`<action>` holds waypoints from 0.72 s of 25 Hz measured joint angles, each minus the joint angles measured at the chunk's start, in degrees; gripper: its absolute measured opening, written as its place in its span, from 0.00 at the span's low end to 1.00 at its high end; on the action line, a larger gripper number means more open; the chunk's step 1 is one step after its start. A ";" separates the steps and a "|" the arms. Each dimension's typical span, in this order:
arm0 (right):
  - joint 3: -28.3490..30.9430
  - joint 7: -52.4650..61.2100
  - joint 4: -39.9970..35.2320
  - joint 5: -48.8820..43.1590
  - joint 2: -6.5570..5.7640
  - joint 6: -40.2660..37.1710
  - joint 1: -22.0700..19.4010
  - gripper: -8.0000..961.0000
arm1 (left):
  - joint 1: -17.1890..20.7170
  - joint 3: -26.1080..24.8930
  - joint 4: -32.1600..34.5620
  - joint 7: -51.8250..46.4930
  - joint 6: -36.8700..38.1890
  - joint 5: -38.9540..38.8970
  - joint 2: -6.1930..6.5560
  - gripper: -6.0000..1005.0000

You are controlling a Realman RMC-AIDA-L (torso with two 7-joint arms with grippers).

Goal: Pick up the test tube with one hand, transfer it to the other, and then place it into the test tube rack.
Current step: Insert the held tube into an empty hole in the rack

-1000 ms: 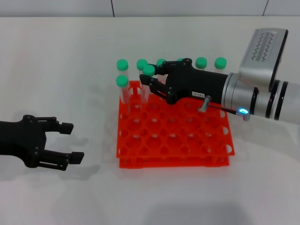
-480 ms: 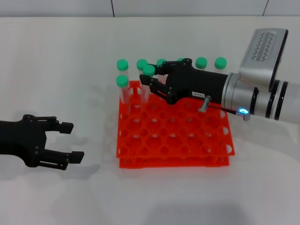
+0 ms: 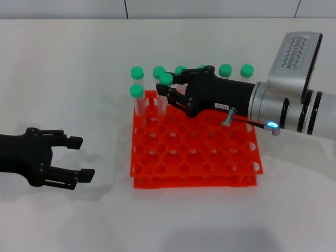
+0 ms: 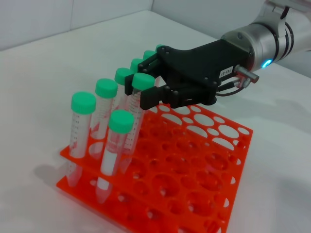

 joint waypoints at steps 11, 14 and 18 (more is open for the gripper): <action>-0.60 0.00 -0.01 0.00 0.00 -0.02 0.00 0.27 | 0.00 0.00 0.00 -0.10 0.00 -0.09 0.00 0.88; -0.74 0.00 -0.01 0.00 0.00 0.02 0.02 0.27 | -0.08 0.00 0.00 -0.10 0.00 -0.12 0.00 0.88; -0.79 0.00 -0.01 0.00 0.00 0.15 0.20 0.27 | -0.25 0.00 0.01 -0.16 0.00 -0.13 0.00 0.88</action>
